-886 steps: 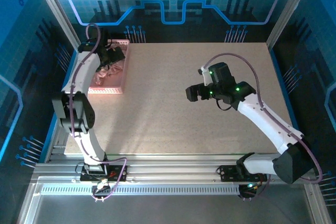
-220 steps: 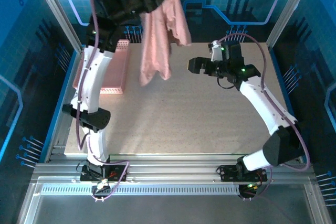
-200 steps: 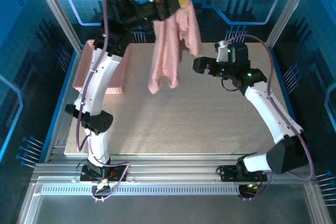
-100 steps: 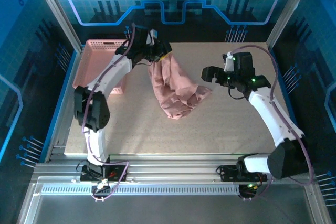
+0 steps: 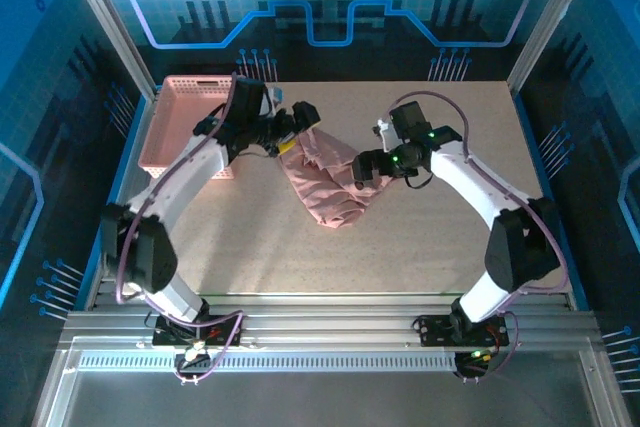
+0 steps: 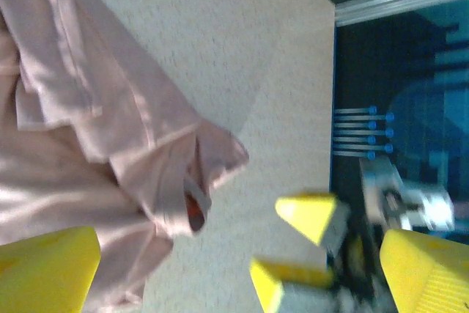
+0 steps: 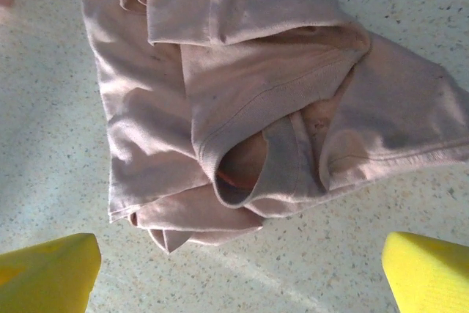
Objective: Fold and stack the t-shirts
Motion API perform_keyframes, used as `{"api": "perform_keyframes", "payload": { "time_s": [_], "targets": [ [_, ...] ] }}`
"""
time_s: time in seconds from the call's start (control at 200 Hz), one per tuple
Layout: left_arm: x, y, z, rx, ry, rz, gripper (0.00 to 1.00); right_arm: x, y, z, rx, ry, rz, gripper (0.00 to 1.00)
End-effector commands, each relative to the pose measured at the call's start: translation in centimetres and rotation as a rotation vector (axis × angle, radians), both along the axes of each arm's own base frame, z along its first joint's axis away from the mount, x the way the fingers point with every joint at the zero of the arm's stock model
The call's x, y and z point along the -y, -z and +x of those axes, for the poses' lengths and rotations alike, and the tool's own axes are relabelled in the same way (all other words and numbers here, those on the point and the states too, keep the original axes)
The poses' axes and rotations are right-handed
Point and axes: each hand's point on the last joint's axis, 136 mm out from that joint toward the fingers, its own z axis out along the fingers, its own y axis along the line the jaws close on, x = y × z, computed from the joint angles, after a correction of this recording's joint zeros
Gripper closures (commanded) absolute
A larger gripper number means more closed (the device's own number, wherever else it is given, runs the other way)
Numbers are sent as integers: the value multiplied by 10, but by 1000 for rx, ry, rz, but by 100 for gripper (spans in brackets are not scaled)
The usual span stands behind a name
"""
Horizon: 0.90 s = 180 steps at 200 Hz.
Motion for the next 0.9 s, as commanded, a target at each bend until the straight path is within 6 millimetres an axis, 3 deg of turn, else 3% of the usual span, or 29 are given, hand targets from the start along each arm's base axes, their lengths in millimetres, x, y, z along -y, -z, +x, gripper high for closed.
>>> {"api": "perform_keyframes", "payload": {
  "time_s": [0.0, 0.11, 0.215, 0.49, 0.825, 0.895],
  "targets": [
    [2, 71, -49, -221, 30, 52, 2, -19, 3, 6, -21, -77, 30, 3],
    [0, 109, -68, -288, 11, 49, 5, -37, 13, 8, -61, -136, 22, 7],
    [6, 131, -69, -326, -3, 9, 8, -45, 28, 2, -101, -187, -23, 11],
    [26, 154, -51, -331, -12, -50, 12, -39, 49, 1, -130, -198, -121, 16],
    [27, 181, -43, -369, -51, -40, 21, -49, 67, 2, -149, -215, -142, 21],
    [27, 186, -40, -373, -62, -38, 28, -52, 71, 4, -151, -215, -154, 23]
  ]
}}
